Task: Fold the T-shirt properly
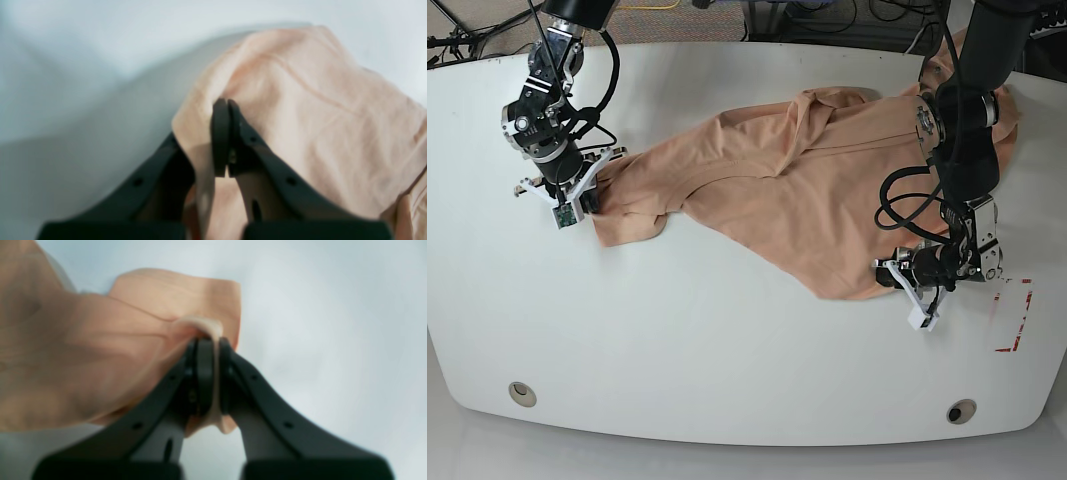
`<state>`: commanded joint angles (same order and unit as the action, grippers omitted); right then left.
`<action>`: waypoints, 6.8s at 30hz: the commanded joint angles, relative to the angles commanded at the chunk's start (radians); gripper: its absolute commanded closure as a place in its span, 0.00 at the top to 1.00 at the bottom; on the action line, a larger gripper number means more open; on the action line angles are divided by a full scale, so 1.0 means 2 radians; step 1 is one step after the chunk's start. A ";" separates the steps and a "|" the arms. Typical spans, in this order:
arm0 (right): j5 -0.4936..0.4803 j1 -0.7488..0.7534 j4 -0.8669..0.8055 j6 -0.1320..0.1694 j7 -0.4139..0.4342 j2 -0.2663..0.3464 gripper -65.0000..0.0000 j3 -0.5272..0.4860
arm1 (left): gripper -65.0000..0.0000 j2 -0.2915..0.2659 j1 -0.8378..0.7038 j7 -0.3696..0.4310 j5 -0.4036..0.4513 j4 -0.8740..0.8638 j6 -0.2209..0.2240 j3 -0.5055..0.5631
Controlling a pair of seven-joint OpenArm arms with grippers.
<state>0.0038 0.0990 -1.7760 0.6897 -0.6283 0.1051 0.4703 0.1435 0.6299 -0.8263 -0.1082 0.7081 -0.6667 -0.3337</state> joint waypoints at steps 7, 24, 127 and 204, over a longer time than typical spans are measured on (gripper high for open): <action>0.002 -0.011 -0.052 0.000 -0.001 0.001 0.00 -0.001 | 0.00 0.000 -0.013 -0.083 0.000 0.123 0.000 -0.050; 0.002 -0.154 -0.036 0.000 -0.051 0.005 0.00 -0.002 | 0.00 -0.002 -0.014 -0.193 0.000 0.388 -0.015 -0.054; -0.397 0.077 -0.026 -0.002 -0.203 -0.035 0.62 0.069 | 0.00 0.028 -0.315 -0.285 0.003 0.599 -0.016 -0.151; -0.441 0.124 0.062 -0.004 -0.234 0.008 0.01 -0.031 | 0.00 0.035 -0.330 -0.285 0.002 0.599 -0.016 -0.151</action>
<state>-0.8784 0.3460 -1.6517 0.6820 -1.0963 0.1220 0.4089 0.2140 -0.0299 -1.3963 -0.1036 1.9064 -0.6981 -0.6360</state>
